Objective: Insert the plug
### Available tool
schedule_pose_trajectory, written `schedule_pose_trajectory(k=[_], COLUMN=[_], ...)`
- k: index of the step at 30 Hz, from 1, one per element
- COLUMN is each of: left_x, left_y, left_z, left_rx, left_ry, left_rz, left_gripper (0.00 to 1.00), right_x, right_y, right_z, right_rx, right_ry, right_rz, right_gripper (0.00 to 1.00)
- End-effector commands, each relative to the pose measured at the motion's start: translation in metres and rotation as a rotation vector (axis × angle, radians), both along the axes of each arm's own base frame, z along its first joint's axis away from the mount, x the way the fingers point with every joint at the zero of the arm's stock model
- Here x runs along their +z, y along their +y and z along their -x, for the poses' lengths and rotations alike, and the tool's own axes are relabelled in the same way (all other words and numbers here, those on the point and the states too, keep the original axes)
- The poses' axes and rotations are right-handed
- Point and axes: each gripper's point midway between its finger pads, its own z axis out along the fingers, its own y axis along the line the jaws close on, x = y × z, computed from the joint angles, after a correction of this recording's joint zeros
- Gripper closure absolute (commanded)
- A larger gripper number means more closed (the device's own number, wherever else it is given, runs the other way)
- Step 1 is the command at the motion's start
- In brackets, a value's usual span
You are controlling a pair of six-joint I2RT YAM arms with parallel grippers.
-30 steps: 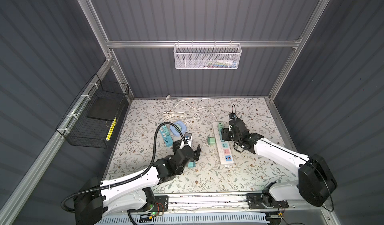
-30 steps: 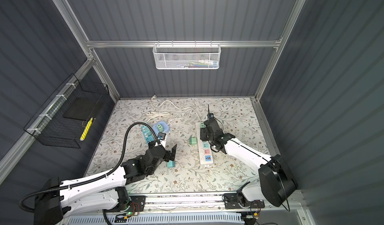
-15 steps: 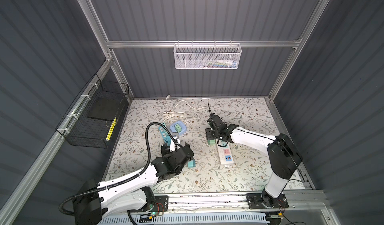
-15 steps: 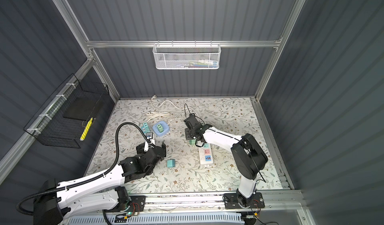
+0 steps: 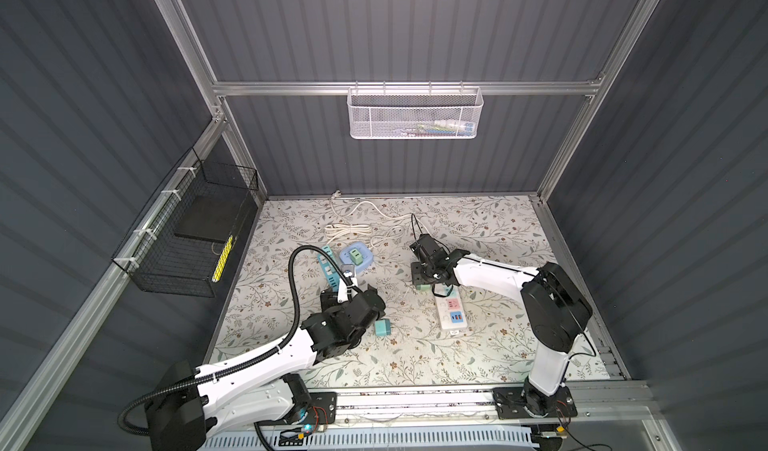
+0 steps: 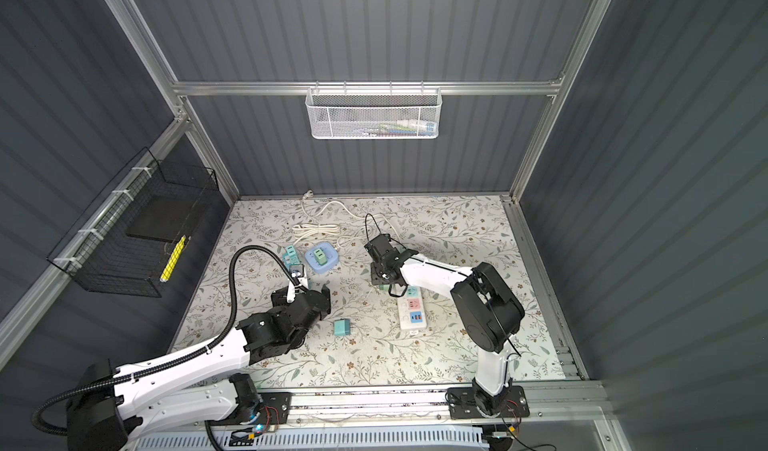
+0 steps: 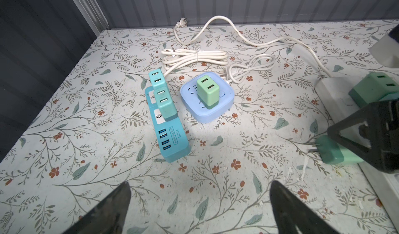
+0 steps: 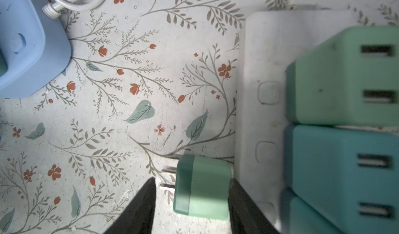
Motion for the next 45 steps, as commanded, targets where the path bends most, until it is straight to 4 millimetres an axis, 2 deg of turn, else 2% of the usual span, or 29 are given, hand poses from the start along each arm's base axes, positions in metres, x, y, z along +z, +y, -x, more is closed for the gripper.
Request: schedule_pose_trajectory(k=[1, 11, 23, 27, 36, 45], left_x=[0.008, 0.004, 0.001, 0.003, -0.001, -0.004], left_y=[-0.007, -0.007, -0.007, -0.007, -0.007, -0.009], left_z=[-0.005, -0.004, -0.005, -0.005, -0.004, -0.005], left_rx=[-0.01, -0.012, -0.016, -0.016, -0.02, -0.028], left_ry=[-0.003, 0.008, 0.013, 0.008, 0.01, 0.017], left_rz=[0.029, 0.04, 0.036, 0.041, 0.043, 0.045], left_gripper=[0.0, 0.0, 0.0, 0.0, 0.0, 0.0], right_x=[-0.014, -0.026, -0.032, -0.034, -0.025, -0.026], right_y=[-0.003, -0.008, -0.011, -0.015, -0.018, -0.028], right_z=[0.006, 0.011, 0.013, 0.013, 0.011, 0.014], right_rx=[-0.023, -0.041, -0.046, -0.054, -0.066, -0.074], right_ry=[0.042, 0.064, 0.072, 0.07, 0.05, 0.047], right_rz=[0.022, 0.026, 0.04, 0.056, 0.06, 0.089], right_gripper=[0.46, 0.43, 0.46, 0.43, 0.42, 0.42])
